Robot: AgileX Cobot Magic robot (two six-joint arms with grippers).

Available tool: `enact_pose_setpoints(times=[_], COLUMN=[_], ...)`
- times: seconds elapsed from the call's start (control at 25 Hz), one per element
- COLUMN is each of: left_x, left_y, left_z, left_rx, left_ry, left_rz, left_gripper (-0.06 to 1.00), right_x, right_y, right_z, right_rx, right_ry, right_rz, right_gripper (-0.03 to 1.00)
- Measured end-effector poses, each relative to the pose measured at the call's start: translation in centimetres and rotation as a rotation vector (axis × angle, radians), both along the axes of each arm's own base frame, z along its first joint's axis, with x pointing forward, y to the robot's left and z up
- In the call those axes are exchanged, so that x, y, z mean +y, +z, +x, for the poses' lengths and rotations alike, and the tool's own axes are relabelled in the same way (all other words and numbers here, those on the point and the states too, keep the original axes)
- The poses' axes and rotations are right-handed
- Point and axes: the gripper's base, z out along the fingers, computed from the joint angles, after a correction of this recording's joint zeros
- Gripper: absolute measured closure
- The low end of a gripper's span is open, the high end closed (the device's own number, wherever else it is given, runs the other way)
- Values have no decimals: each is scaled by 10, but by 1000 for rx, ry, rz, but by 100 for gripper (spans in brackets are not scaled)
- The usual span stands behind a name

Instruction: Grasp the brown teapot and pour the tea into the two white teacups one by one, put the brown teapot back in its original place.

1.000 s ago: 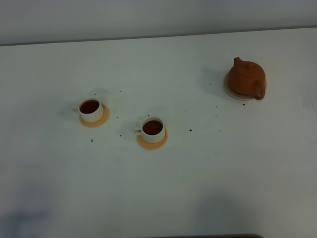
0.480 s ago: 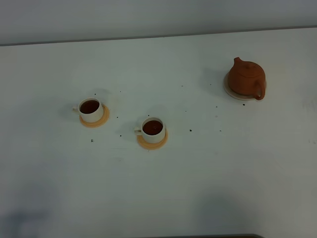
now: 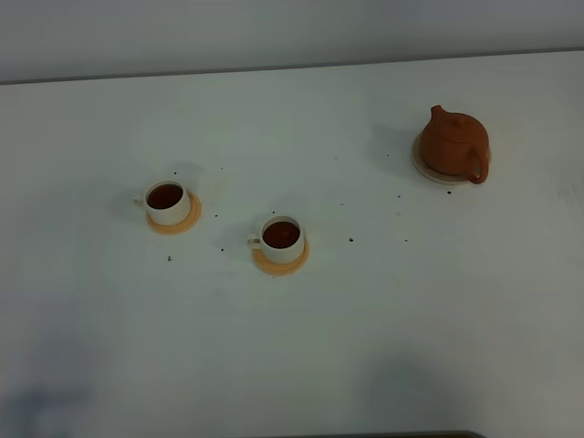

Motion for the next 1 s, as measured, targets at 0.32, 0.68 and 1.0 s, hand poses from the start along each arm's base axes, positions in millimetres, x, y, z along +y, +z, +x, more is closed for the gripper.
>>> enact_pose_setpoints(times=[0.32, 0.68, 1.0], left_x=[0, 0, 0], left_y=[0, 0, 0], left_z=[0, 0, 0], left_rx=[0, 0, 0], left_ry=[0, 0, 0], left_rz=[0, 0, 0], left_gripper=[39, 39, 39], right_x=[0, 0, 0], right_y=[0, 0, 0], right_z=[0, 0, 0], right_rx=[0, 0, 0], right_ry=[0, 0, 0], right_rz=[0, 0, 0], right_gripper=[72, 72, 72])
